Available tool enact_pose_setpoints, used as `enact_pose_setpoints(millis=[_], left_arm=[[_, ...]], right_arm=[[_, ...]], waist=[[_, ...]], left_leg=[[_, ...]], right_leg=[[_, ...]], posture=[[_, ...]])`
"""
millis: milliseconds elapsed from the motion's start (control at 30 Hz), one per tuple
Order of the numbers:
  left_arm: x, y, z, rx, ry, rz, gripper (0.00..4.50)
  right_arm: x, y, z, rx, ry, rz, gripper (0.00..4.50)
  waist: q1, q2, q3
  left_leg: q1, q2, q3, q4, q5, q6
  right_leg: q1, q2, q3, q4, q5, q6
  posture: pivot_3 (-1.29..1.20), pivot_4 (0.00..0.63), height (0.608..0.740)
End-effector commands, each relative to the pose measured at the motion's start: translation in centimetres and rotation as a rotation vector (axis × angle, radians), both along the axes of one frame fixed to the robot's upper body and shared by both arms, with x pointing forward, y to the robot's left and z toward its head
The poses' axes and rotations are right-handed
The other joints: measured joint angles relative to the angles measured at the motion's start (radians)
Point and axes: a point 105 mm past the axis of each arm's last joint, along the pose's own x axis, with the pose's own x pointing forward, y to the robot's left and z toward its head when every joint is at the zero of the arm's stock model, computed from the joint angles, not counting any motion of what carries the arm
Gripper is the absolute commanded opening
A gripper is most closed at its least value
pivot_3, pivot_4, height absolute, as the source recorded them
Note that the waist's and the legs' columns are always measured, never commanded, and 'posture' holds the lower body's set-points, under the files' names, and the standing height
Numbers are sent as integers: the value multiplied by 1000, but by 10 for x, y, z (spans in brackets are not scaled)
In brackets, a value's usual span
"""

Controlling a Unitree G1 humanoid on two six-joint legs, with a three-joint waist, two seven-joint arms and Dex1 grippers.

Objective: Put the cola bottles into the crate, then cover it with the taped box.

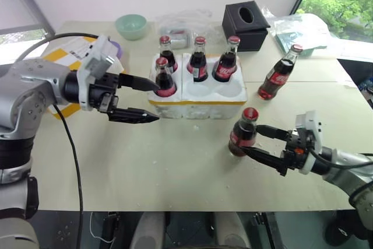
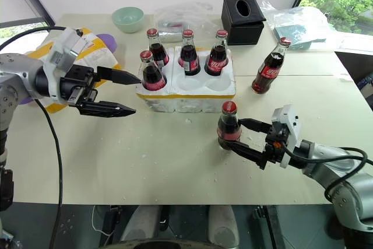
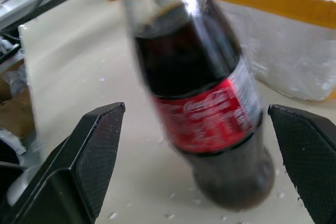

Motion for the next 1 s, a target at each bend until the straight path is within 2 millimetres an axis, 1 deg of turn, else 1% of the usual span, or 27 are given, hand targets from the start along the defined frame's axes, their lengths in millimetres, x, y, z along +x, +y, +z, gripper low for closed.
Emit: enact_pose_setpoints(millis=[33, 167, 367, 433, 467, 533, 700, 867, 1000], left_arm=[[-5, 2, 11, -10, -54, 12, 4481], [-3, 4, 15, -20, -67, 35, 4481], [-2, 3, 13, -19, -72, 42, 4481], [-2, 2, 13, -18, -73, 42, 4500], [-2, 2, 12, -17, -74, 42, 4500], [-2, 2, 12, -17, -75, 44, 4500], [-1, 2, 12, -18, -75, 48, 4500], [0, 3, 9, -16, -68, 52, 4500], [-1, 4, 7, -15, -66, 57, 4500]], right_arm=[[7, -2, 2, -12, -39, -10, 4500], [11, -6, 2, -6, -37, -20, 4500], [18, -3, 2, 33, -43, -27, 4500], [21, -2, 3, 59, -42, -36, 3971], [21, -1, 4, 64, -45, -31, 3616], [20, 1, 6, 71, -49, -19, 2751], [18, 1, 8, 80, -49, -12, 2758], [18, 0, 43, 130, -124, 19, 2758], [23, 1, 86, 171, -216, 66, 2758]], waist=[[1, 0, 0], [1, 0, 0], [-1, 0, 0], [0, 0, 0], [0, 0, 0], [0, 0, 0], [-1, 0, 0], [-2, 1, 0], [-3, 1, 1]], left_leg=[[0, 0, 0, 0, 0, 0], [0, 0, 0, 0, 0, 0], [0, 0, 0, 0, 0, 0], [0, 0, 0, 0, 0, 0], [0, 0, 0, 0, 0, 0], [0, 0, 0, 0, 0, 0], [0, 0, 0, 0, 0, 0], [0, 0, 0, 0, 0, 0], [0, 0, 0, 0, 0, 0]], right_leg=[[0, 0, 0, 0, 0, 0], [0, 0, 0, 0, 0, 0], [0, 0, 0, 0, 0, 1], [0, 0, 0, 0, 1, 1], [0, 0, 0, 0, 1, 2], [0, 0, 0, 0, 1, 2], [0, 0, 0, 0, 1, 2], [0, 0, 0, 0, 1, 2], [-1, 0, 0, 0, 1, 2]], posture=[[0, 150, 737], [0, 150, 737], [0, 150, 737], [0, 150, 737], [0, 150, 737], [0, 150, 737], [0, 150, 737], [0, 150, 737], [0, 150, 737]])
